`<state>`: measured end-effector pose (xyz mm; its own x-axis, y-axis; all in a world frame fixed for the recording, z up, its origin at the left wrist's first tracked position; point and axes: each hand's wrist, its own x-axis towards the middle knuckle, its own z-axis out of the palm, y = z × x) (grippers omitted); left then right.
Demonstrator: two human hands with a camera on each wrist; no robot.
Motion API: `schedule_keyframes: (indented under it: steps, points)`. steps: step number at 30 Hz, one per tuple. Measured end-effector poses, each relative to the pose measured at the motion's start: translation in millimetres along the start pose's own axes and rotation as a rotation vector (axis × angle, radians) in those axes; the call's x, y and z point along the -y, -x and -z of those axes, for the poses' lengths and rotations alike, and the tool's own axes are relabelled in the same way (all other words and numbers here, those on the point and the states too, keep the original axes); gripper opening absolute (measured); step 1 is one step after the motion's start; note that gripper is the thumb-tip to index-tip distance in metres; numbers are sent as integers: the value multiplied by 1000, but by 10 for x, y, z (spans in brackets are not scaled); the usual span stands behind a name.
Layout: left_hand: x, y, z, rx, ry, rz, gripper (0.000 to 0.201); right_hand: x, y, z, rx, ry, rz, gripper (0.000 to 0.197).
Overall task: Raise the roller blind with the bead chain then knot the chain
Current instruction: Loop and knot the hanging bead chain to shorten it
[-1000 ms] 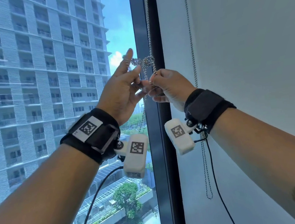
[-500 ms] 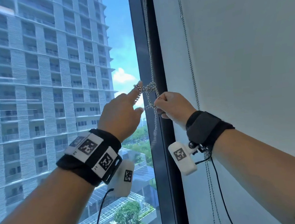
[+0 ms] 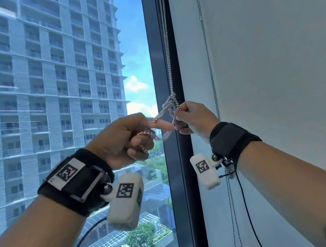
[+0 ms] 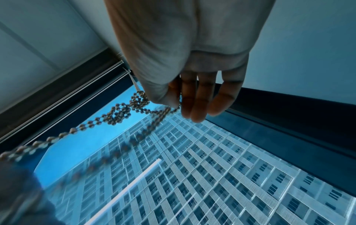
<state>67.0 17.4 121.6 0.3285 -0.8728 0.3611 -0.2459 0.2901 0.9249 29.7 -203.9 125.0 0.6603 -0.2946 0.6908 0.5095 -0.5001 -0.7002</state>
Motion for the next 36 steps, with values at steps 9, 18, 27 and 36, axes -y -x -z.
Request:
schedule_keyframes:
  steps: [9, 18, 27, 36]
  points:
    - [186, -68, -127, 244, -407, 301, 24, 112, -13, -19, 25, 15, -18, 6]
    - [581, -245, -369, -100, -483, 333, 21, 238, 130, 22, 124, -568, -154, 18]
    - [183, -292, -562, -580, -1539, -433, 18, -222, 412, -178, 34, -138, -47, 27]
    - [-762, -701, -443, -206, -1958, -497, 68, 669, 421, 227, 112, 689, 418, 17]
